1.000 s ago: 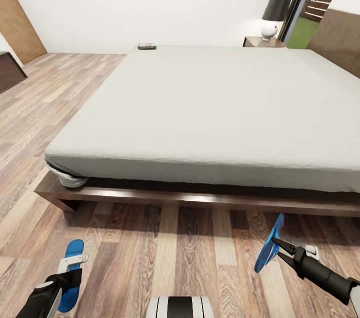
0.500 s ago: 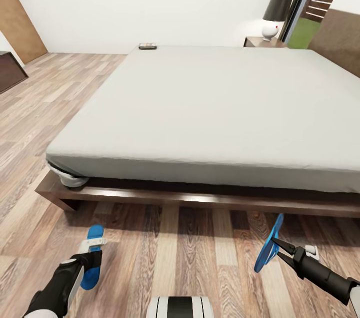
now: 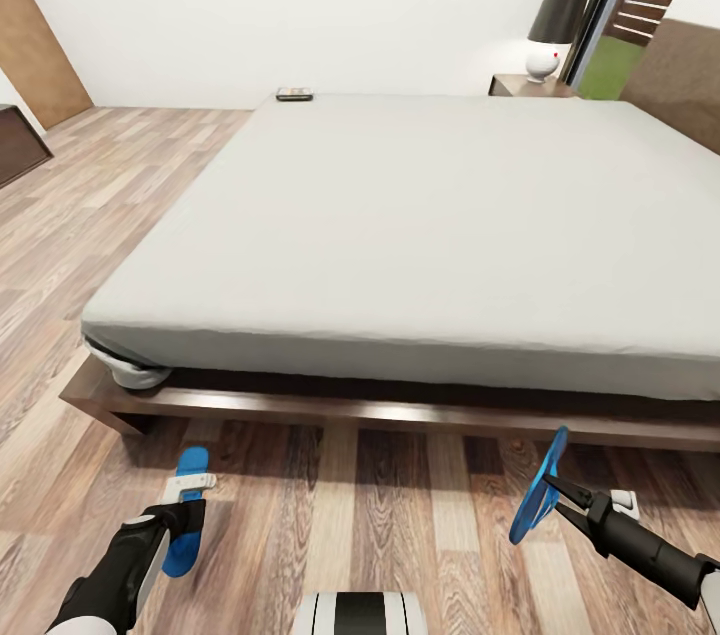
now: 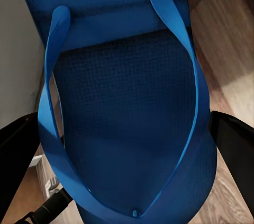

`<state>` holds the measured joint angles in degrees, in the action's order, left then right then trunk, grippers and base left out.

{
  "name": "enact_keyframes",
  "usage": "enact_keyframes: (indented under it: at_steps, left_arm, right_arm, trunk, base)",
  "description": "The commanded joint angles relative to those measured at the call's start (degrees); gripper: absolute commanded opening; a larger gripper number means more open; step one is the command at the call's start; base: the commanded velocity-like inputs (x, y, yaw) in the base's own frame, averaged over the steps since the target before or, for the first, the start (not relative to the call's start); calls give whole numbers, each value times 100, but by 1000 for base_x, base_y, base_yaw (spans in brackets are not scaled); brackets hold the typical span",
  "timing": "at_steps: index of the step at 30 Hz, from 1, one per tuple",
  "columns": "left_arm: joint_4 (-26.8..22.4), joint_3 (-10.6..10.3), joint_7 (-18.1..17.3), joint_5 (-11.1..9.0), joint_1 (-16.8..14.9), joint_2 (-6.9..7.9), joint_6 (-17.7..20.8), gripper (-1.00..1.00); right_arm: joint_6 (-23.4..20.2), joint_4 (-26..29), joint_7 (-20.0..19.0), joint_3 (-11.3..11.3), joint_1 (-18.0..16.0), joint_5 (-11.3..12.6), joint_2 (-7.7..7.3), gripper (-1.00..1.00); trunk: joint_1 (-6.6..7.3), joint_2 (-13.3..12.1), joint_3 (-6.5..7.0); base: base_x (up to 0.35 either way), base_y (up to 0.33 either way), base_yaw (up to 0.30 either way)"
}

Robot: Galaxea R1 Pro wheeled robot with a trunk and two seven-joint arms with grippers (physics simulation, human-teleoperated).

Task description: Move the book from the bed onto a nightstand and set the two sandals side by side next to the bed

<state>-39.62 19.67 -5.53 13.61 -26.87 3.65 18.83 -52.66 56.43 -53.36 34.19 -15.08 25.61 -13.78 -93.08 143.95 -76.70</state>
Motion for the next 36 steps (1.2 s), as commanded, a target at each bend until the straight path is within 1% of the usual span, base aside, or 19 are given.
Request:
enact_keyframes:
  at_steps: [1, 8, 17, 22, 28, 36]
  left_arm:
    - [-11, 28, -54, 77, -2, -5, 24, -100]
    - [-3, 28, -56, 171, -2, -5, 16, -100]
    - [-2, 28, -59, 177, -2, 0, 23, -100]
    - [1, 31, -57, 182, -2, 11, 24, -100]
    - [2, 37, -57, 186, -2, 28, 24, -100]
    - [-2, 37, -62, 186, -2, 30, 24, -100]
  right_arm:
    - [-25, -1, -25, 8, -4, -6, 3, -100]
    - [-21, -15, -22, 9, -4, -11, -1, -100]
    - [-16, -18, -17, 0, -4, -12, 32, -100]
    - [-16, -18, -14, 4, -4, -13, 30, -100]
    - [-16, -18, -16, 8, -4, -13, 25, -100]
    - [-16, -20, -24, 14, -4, -13, 6, -100]
  trunk:
    - [1, 2, -4]
    - [1, 2, -4]
    - [1, 2, -3]
    - [1, 2, 12]
    - [1, 2, 14]
    - [1, 2, 14]
  base:
    - [4, 0, 0]
    - [1, 0, 0]
    - [0, 0, -3]
    - [0, 0, -141]
    - [0, 2, -21]
    - [0, 113, -1]
